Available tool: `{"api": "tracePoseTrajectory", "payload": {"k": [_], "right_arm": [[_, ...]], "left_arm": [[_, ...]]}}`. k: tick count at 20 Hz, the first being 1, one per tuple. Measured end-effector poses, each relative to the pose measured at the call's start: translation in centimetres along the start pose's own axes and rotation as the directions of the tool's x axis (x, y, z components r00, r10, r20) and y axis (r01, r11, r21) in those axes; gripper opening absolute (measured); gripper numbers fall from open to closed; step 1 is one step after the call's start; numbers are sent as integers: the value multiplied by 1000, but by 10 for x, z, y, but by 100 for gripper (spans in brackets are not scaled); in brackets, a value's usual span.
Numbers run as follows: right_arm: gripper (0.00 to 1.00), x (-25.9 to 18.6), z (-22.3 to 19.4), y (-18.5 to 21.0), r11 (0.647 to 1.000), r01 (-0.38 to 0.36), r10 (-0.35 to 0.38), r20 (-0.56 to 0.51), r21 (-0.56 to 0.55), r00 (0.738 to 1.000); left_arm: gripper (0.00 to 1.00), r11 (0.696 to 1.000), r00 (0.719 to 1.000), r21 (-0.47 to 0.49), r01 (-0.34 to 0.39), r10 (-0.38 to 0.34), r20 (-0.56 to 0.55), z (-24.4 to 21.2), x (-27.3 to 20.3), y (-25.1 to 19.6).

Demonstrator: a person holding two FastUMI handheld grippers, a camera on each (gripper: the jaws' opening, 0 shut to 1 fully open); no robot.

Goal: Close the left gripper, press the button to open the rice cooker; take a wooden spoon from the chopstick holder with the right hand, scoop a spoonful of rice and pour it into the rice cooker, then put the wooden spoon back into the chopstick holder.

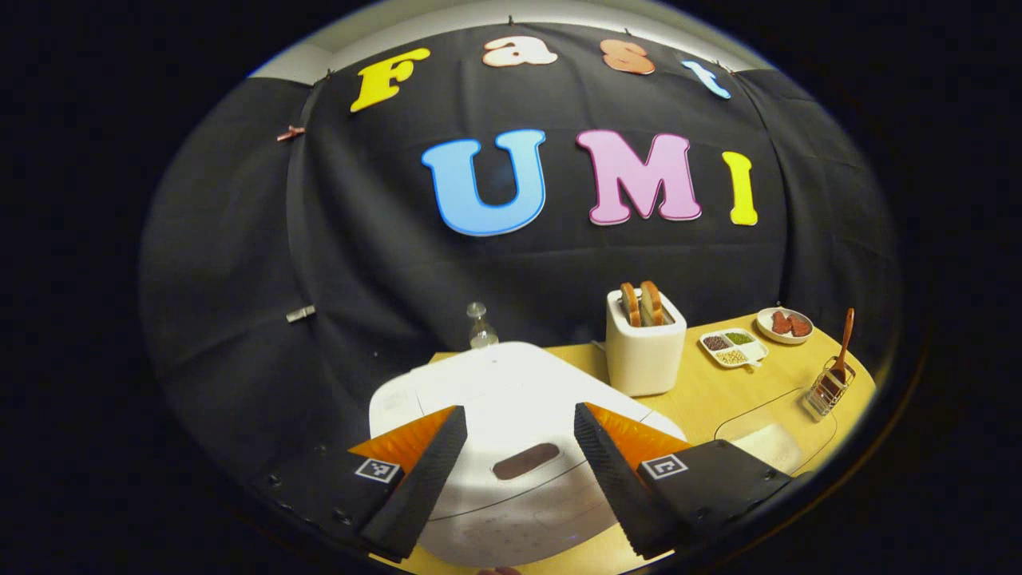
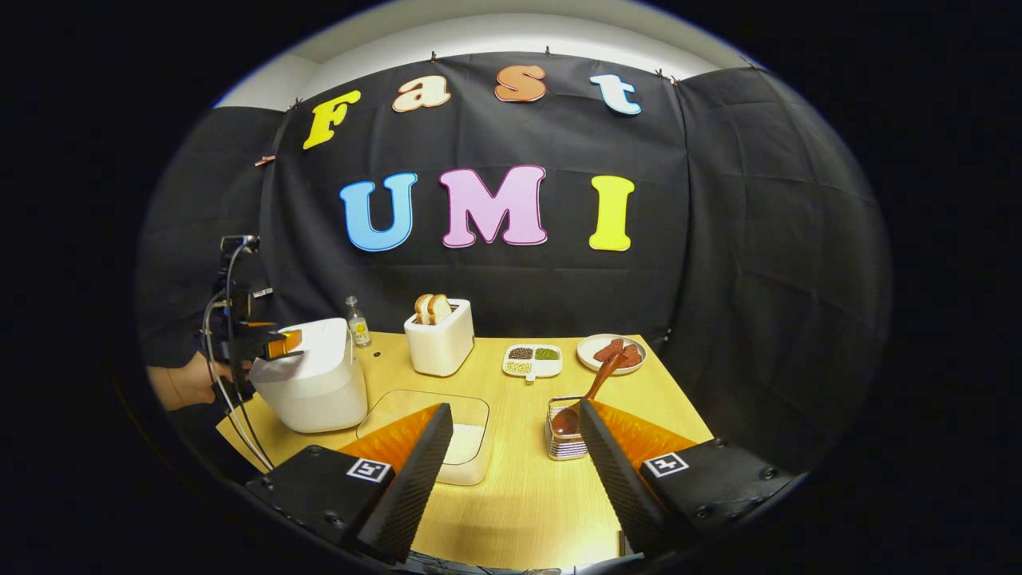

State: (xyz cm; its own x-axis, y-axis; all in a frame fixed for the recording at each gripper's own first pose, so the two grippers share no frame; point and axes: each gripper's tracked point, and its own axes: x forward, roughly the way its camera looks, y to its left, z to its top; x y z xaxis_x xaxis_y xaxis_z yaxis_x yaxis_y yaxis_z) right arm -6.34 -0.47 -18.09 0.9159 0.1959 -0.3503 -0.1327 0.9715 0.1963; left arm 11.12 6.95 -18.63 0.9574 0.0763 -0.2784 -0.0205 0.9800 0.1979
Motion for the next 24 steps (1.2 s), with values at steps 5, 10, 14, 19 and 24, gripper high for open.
{"api": "tracePoseTrajectory", "payload": {"k": [5, 10, 14, 19, 24], "right_arm": [[99, 0, 14, 8, 1000, -13, 14, 26, -19, 1000], [98, 1, 42, 15, 999, -25, 28, 76, -38, 997], [98, 1, 64, 20, 999, -30, 35, 118, -43, 992], [98, 0, 101, 25, 999, -42, 41, 177, 6, 983], [98, 2, 134, 16, 1000, -12, 11, 246, 1, 969]], "left_arm": [[94, 998, 994, -37, 46, -42, 99, 43, -32, -9], [94, 991, 982, -91, 102, -86, 167, 70, -74, -16], [94, 986, 975, -132, 103, -73, 212, 87, -98, -11], [94, 982, 964, -169, 86, -39, 262, 103, -142, 8], [95, 985, 957, -161, 58, -8, 290, 119, -186, 22]]}}
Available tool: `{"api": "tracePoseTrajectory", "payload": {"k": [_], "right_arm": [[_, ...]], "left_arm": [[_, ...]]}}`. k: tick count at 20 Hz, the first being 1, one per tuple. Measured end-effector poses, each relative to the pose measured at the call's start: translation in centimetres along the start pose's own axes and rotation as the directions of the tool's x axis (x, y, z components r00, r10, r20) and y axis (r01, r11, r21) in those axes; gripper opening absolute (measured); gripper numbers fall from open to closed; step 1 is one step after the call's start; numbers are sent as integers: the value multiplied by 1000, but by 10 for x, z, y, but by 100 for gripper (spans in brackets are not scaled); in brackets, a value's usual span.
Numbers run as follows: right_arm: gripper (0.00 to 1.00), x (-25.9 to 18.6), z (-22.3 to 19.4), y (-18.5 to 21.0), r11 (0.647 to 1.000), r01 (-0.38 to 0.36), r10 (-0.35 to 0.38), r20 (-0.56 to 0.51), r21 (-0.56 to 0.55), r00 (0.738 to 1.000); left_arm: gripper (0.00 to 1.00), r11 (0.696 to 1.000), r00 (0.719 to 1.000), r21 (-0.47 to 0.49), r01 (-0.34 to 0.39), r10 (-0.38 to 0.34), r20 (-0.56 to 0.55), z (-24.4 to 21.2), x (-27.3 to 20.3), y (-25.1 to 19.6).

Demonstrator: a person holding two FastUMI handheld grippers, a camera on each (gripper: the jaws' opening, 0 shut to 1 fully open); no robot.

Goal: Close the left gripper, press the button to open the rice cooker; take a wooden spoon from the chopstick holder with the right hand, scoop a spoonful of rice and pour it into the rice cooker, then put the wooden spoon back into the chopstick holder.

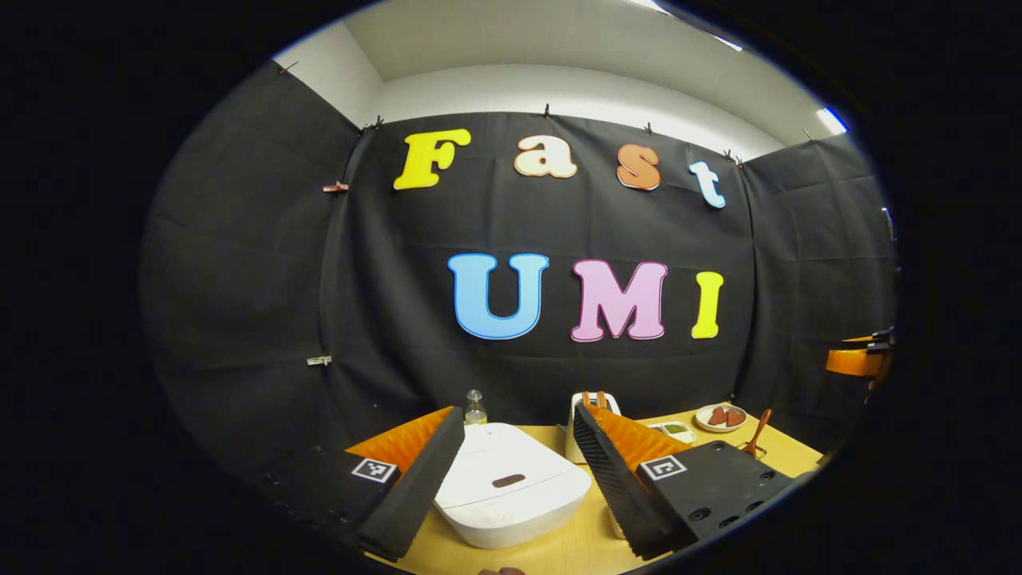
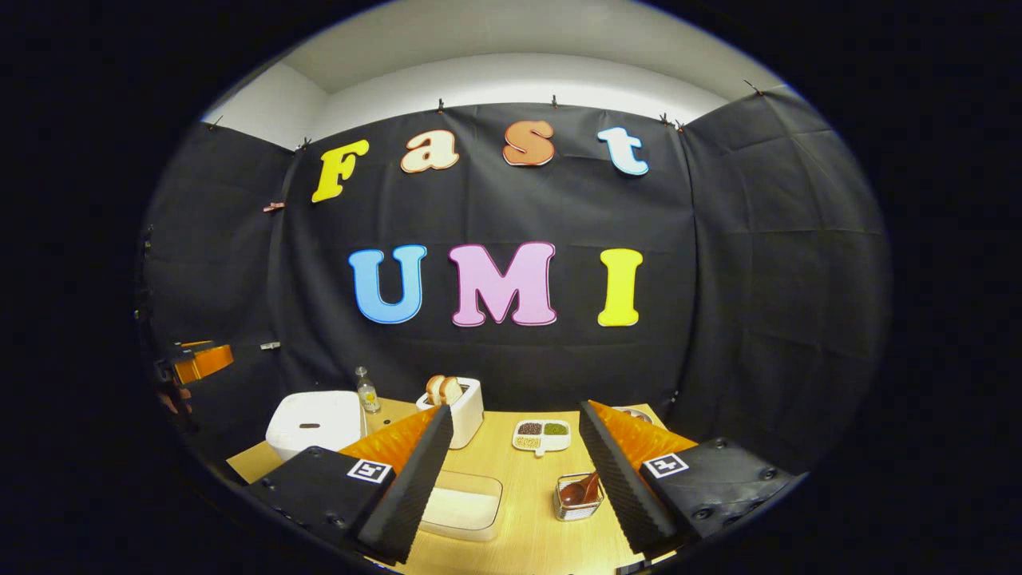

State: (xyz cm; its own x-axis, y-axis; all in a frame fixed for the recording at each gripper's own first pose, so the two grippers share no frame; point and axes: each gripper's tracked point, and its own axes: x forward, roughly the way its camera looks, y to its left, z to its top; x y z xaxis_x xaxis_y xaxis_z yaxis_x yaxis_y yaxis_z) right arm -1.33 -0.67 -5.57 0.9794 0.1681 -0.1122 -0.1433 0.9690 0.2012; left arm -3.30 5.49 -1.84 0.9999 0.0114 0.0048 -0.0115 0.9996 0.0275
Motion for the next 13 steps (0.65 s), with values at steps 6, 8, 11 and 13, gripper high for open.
{"api": "tracePoseTrajectory", "payload": {"k": [6, 8, 11, 13], "right_arm": [[98, 1, 31, 0, 999, 33, -31, 86, -22, 996], [98, 1, 32, 1, 998, 37, -32, 94, -54, 995], [98, 1, 34, 4, 994, 36, -26, 101, -106, 995], [97, 0, 34, 8, 994, 28, -18, 95, -107, 995]], "left_arm": [[95, 1000, 999, -20, -15, 16, 48, 23, -36, 4], [95, 1000, 999, -20, -23, 23, 47, 24, -42, 5], [95, 999, 998, -9, -33, 34, 48, 26, -47, 12], [95, 999, 998, -4, -37, 37, 45, 27, -49, 15]]}}
